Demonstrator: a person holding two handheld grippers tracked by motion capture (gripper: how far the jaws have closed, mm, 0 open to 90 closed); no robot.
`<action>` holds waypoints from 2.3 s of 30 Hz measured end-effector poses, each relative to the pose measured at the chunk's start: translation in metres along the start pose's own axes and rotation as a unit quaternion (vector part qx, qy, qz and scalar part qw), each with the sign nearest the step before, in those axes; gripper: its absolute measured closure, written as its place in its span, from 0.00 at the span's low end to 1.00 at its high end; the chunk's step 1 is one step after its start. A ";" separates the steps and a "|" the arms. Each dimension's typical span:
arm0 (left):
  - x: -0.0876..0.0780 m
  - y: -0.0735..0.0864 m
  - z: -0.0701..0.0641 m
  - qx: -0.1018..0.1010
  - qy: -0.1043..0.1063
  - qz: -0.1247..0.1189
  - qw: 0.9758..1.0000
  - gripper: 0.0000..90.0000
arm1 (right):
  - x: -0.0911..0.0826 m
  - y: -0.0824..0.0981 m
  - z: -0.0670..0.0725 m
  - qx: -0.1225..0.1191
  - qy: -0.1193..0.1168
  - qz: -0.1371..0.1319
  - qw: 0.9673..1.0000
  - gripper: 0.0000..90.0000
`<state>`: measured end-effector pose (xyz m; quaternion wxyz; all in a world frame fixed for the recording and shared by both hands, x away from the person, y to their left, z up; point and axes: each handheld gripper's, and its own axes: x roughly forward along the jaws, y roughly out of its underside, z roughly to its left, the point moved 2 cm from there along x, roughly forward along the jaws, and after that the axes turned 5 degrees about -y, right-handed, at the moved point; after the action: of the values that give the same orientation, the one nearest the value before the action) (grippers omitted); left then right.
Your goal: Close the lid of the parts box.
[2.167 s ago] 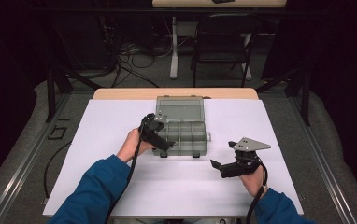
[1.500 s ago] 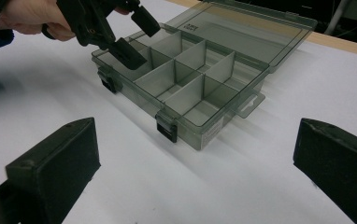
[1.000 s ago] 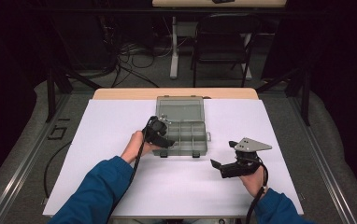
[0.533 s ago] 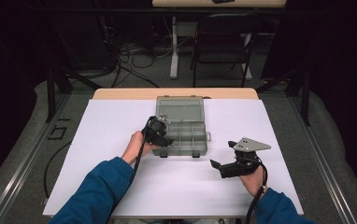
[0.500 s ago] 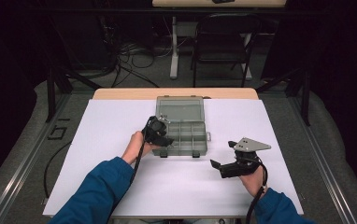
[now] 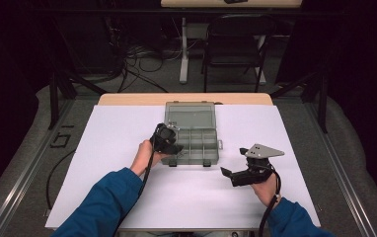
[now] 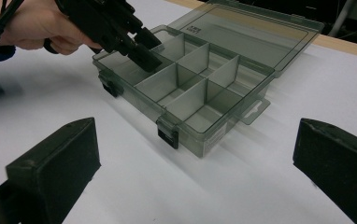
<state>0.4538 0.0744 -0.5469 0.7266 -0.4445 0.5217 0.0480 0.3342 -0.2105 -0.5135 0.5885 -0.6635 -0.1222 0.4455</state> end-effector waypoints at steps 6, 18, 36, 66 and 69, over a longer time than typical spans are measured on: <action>0.000 0.000 -0.001 -0.001 -0.006 -0.001 1.000 0.61 | 0.004 -0.011 -0.009 0.011 -0.001 -0.002 1.000 0.00; 0.001 0.000 -0.002 -0.002 -0.013 -0.003 1.000 0.61 | 0.027 -0.030 -0.040 0.021 0.011 0.012 1.000 0.00; 0.001 0.000 -0.002 0.000 -0.016 -0.002 1.000 0.61 | 0.060 -0.058 -0.073 0.006 0.033 0.041 0.999 0.71; 0.002 -0.001 -0.003 -0.001 -0.016 -0.001 1.000 0.61 | 0.136 -0.049 -0.127 0.014 0.063 0.133 0.989 1.00; 0.002 -0.001 -0.003 -0.001 -0.017 -0.001 1.000 0.61 | 0.142 -0.044 -0.129 0.013 0.067 0.140 0.988 1.00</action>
<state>0.4528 0.0715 -0.5480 0.7351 -0.4447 0.5087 0.0555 0.5264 -0.1872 -0.5492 0.5355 -0.6947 0.0177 0.4799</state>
